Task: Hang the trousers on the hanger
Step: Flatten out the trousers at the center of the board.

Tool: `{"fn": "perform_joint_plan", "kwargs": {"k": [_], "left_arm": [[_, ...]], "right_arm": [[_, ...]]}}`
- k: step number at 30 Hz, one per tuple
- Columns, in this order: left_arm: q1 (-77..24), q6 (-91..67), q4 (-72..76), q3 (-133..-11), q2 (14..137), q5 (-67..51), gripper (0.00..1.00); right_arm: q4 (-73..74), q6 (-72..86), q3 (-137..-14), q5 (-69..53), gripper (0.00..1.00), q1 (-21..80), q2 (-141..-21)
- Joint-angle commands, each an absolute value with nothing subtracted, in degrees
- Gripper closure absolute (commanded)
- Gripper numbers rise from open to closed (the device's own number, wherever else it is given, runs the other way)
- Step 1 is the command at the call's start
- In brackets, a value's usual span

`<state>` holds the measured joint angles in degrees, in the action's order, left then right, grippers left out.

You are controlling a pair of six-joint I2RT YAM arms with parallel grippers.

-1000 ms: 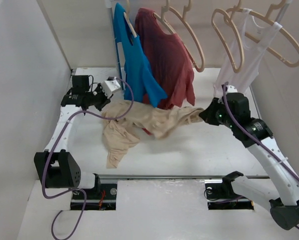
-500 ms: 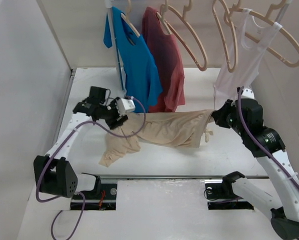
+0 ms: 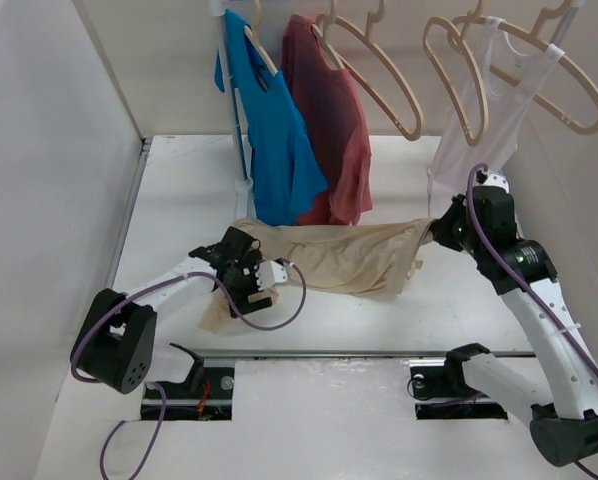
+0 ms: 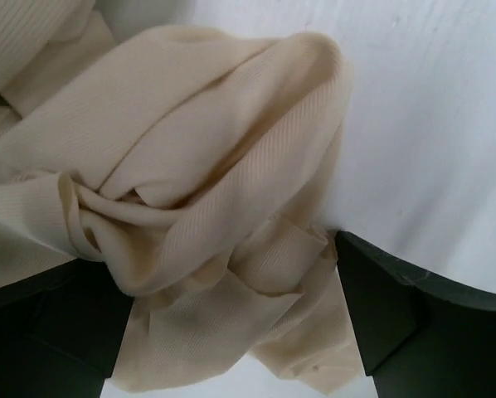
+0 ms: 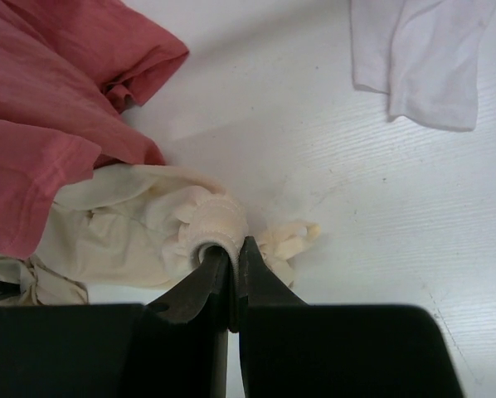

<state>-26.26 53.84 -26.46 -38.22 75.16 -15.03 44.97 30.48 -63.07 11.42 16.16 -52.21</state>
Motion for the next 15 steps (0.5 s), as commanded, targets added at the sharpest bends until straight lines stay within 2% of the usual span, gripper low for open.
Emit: {"fn": "perform_joint_plan", "kwargs": {"k": [1,3,5,6,11,12,14,15], "left_arm": [[-27.6,52.1,-19.6,-36.7,77.8,-10.7,0.04],[-27.6,52.1,-19.6,-36.7,78.5,-10.7,0.34],[-27.6,51.5,-19.6,-36.7,77.8,-11.2,0.71],[-27.6,51.5,-19.6,-36.7,76.9,-11.3,1.0],[-20.9,50.9,-25.7,-40.0,71.5,-10.5,1.0],[-16.8,50.9,-27.2,-41.6,68.8,-12.5,1.0],[-12.2,50.3,-31.4,-48.5,66.5,-15.4,1.0],[-7.6,49.1,-33.2,-54.1,64.5,-18.3,1.0]], "right_arm": [[43.1,31.2,-63.5,12.3,1.0,14.2,-53.1],[43.2,30.6,-64.2,12.8,1.0,13.4,-53.7],[43.2,30.1,-64.9,13.4,1.0,12.0,-53.7],[43.2,29.5,-65.4,13.4,1.0,12.0,-53.7],[44.6,29.5,-64.9,11.2,1.0,10.9,-54.2],[45.3,29.5,-64.2,10.6,1.0,10.9,-54.8],[48.2,31.4,-63.6,9.2,1.0,10.0,-55.8],[49.3,32.9,-62.5,4.4,1.0,8.2,-56.4]]}}
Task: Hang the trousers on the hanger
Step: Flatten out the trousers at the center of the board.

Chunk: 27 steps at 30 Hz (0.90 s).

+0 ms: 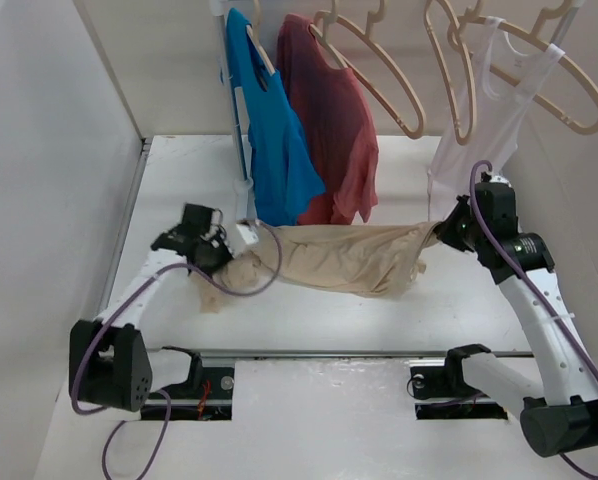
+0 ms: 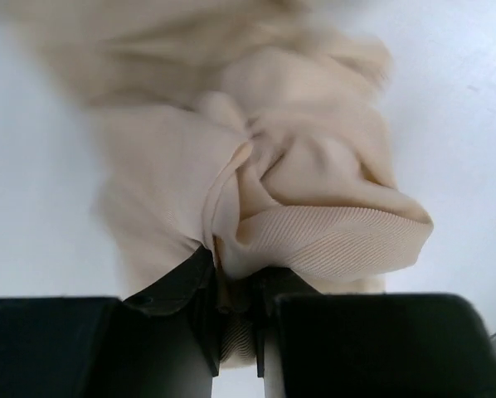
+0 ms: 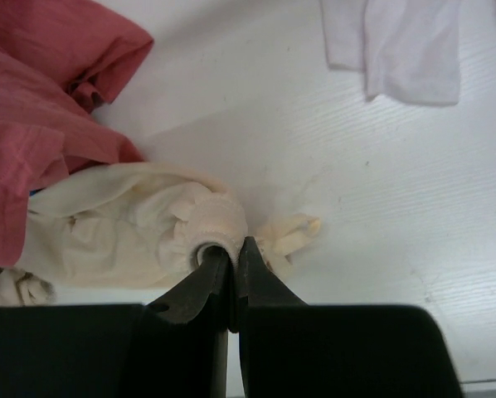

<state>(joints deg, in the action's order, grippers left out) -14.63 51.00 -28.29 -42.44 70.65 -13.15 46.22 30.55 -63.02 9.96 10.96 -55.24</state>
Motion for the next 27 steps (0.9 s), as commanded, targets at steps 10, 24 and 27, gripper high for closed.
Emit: {"fn": "perform_joint_plan", "kwargs": {"k": [10,24,27], "left_arm": [[7.0,46.3,-40.0,-78.2,63.9,-27.5,1.0],[6.3,46.2,-40.7,-68.1,61.2,-26.4,1.0],[5.1,46.2,-39.8,-64.9,59.8,-26.5,1.0]], "right_arm": [[53.8,36.0,-64.2,-5.1,1.0,4.4,-57.3],[41.6,21.5,-64.5,-11.6,0.0,-10.6,-87.6],[43.8,21.9,-64.5,-6.1,0.0,-4.3,-86.6]]}}
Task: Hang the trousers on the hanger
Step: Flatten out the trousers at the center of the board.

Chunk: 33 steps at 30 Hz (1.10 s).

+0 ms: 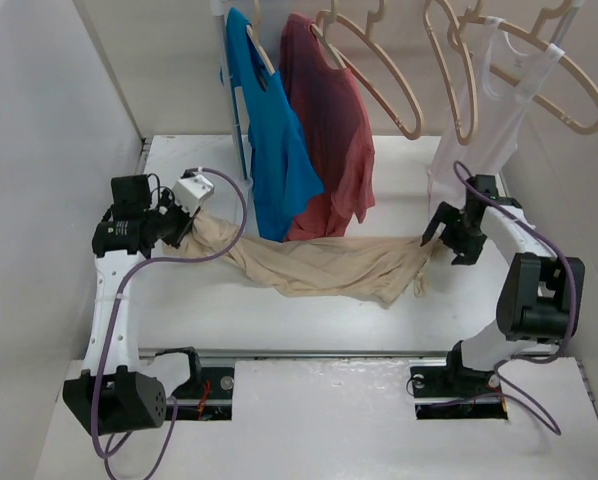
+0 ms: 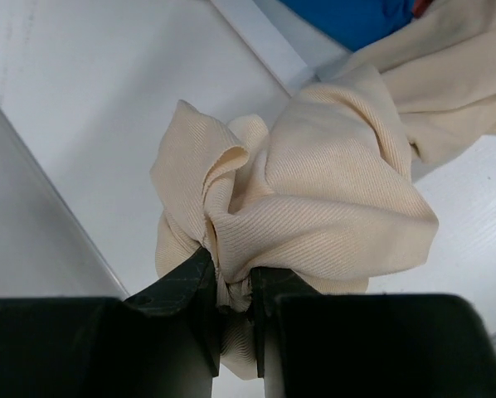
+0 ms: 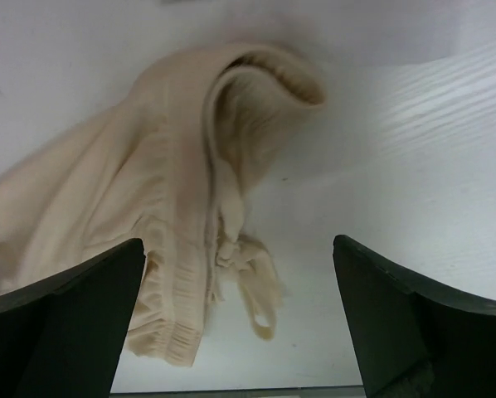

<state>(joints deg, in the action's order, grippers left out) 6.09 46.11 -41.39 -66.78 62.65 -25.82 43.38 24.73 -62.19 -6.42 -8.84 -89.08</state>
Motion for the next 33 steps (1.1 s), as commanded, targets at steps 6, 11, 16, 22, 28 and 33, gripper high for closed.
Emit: {"fn": "perform_joint_plan", "kwargs": {"k": [6,11,16,22,28,33], "left_arm": [[5.1,45.5,-36.7,-61.3,57.0,-26.5,1.0],[5.1,44.5,-36.1,-60.8,57.0,-27.0,1.0],[5.1,43.9,-35.6,-60.8,56.3,-27.0,1.0],[5.1,42.9,-35.6,-60.8,55.2,-25.7,1.0],[5.1,41.7,-35.1,-59.8,54.1,-24.1,1.0],[7.7,35.1,-33.3,-59.8,51.8,-22.2,1.0]], "right_arm": [[44.6,32.5,-54.4,-8.2,0.0,0.8,-74.6],[40.9,37.9,-45.5,-12.7,0.0,4.7,-72.9],[33.2,39.2,-41.5,-19.4,0.0,8.1,-77.9],[27.3,39.7,-44.6,-23.2,0.05,12.3,-86.8],[24.9,39.2,-42.5,-25.8,0.84,11.3,-88.1],[31.2,36.0,-47.0,-23.0,1.0,11.5,-77.6]]}}
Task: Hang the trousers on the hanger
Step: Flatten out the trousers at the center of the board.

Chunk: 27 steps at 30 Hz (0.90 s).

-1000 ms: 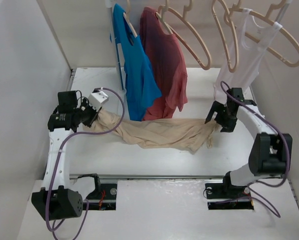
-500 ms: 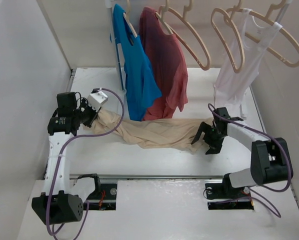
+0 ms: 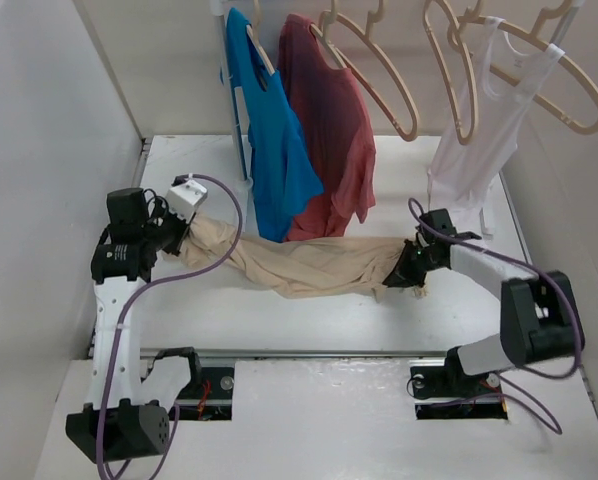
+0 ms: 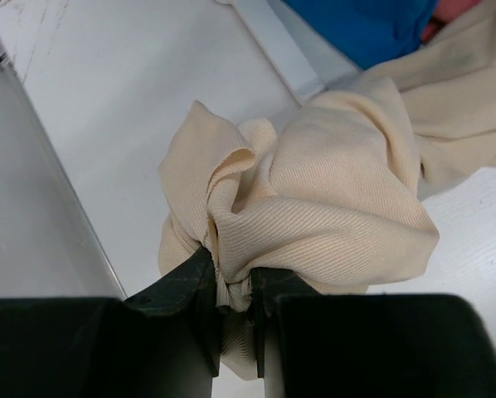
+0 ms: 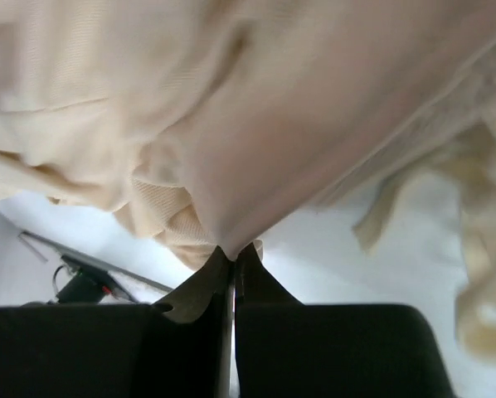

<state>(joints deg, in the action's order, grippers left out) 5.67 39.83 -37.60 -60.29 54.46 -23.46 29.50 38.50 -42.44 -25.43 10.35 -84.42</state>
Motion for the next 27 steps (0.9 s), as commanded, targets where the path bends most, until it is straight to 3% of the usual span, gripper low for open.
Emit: {"fn": "perform_joint_plan", "kwargs": {"k": [1,6,10,14,27], "left_arm": [[7.7,33.6,-31.8,-59.8,51.2,-21.1,1.0],[8.3,26.5,-26.9,-57.4,46.9,-15.5,1.0],[8.8,23.8,-23.4,-58.2,49.1,-14.8,1.0],[8.8,21.5,-19.9,-59.9,54.6,-17.5,1.0],[7.6,21.5,-14.0,-64.9,68.6,-23.1,1.0]], "right_arm": [[33.0,35.9,-48.7,-20.4,1.0,13.1,-71.0],[36.4,45.5,-53.6,-5.5,1.0,18.9,-50.2],[41.1,51.0,-55.9,7.7,1.0,17.0,-44.4],[41.2,48.5,-57.5,12.9,1.0,13.3,-52.8],[22.7,39.6,-63.0,12.9,1.0,7.7,-77.9]]}}
